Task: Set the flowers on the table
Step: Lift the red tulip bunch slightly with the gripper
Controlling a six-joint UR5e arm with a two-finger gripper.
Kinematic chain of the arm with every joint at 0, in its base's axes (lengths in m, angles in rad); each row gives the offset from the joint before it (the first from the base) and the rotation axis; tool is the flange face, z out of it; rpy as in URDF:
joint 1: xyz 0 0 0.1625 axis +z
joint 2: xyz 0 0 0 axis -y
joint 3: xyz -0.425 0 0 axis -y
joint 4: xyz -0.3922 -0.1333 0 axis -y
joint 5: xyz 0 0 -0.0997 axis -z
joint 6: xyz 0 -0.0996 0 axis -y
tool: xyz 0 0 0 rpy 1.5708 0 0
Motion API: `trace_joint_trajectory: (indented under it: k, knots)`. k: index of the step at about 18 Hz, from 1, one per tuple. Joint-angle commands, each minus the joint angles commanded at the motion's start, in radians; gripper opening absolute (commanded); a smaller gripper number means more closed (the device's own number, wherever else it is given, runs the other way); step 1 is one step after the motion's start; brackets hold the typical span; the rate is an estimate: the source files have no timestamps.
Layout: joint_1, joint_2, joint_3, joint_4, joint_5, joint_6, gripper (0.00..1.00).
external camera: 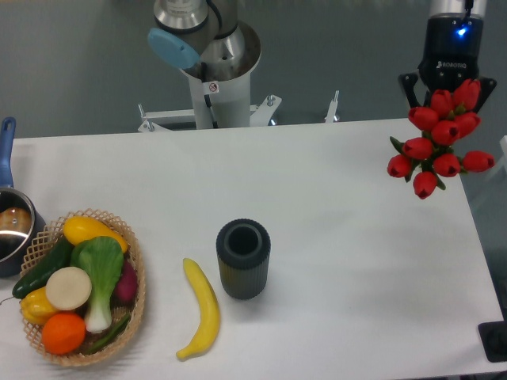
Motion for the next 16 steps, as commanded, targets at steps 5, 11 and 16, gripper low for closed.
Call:
trace_joint_trajectory:
  k: [5, 11, 16]
  knots:
    - [-0.003, 0.002, 0.006, -0.003, 0.061, -0.003, 0.38]
    - [-0.018, 0.005, 0.017, -0.008, 0.214, -0.005, 0.38]
    - [-0.120, -0.012, 0.025, -0.038, 0.460, -0.005, 0.38]
